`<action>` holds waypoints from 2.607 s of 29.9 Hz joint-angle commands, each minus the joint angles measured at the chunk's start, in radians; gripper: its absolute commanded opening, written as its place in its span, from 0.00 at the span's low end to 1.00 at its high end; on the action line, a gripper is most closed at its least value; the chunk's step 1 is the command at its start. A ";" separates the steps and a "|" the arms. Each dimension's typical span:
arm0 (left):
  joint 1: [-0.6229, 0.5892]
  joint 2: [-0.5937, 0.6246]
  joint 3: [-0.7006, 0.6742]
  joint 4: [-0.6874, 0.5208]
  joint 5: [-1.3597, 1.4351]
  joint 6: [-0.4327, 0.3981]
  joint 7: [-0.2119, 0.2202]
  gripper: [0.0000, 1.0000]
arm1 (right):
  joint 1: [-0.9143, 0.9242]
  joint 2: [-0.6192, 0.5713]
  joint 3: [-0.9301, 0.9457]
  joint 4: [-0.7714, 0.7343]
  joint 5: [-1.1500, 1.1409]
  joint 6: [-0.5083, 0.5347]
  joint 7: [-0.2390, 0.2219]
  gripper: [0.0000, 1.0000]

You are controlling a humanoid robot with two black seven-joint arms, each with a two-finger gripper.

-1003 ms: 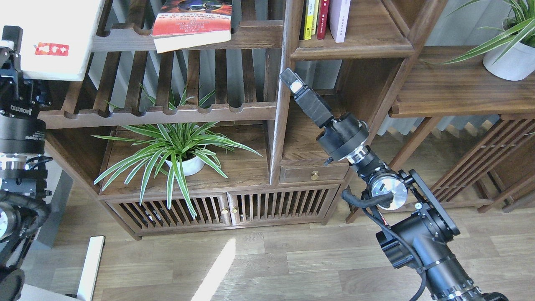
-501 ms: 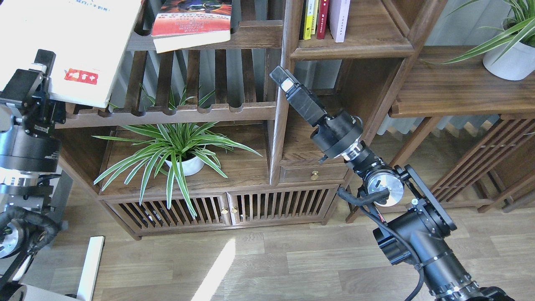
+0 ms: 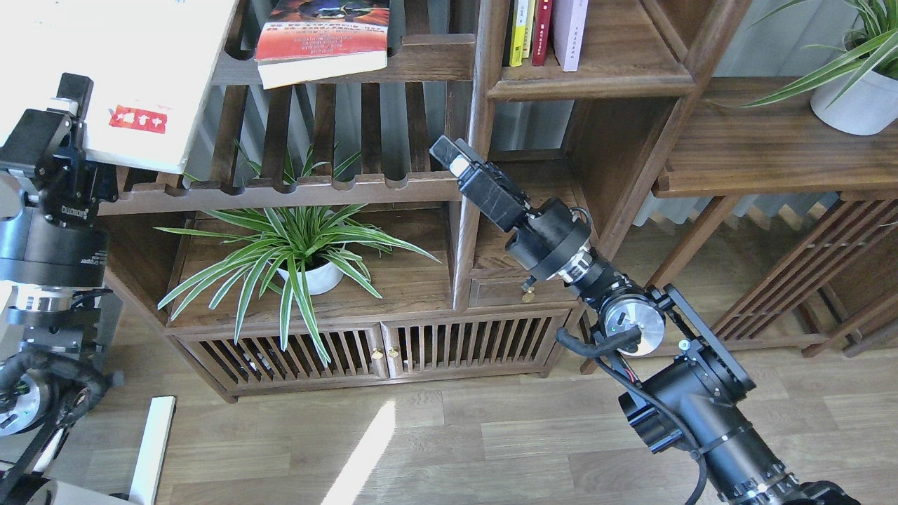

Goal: Organize books on shelf
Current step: 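Pull the white book down off the top shelf with the left gripper, then bring the right gripper to the white book's edge beside the left gripper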

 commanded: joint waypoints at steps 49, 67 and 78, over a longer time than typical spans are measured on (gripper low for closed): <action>-0.155 -0.030 0.236 -0.031 0.009 0.000 0.223 0.02 | 0.130 0.000 -0.022 -0.022 0.009 0.000 0.003 0.95; -0.186 -0.033 0.245 -0.022 0.009 0.000 0.296 0.03 | 0.185 0.000 -0.074 -0.019 0.024 0.000 0.009 0.94; -0.187 -0.030 0.254 -0.022 0.009 0.000 0.296 0.03 | 0.208 0.000 -0.098 -0.019 0.027 0.000 0.014 0.94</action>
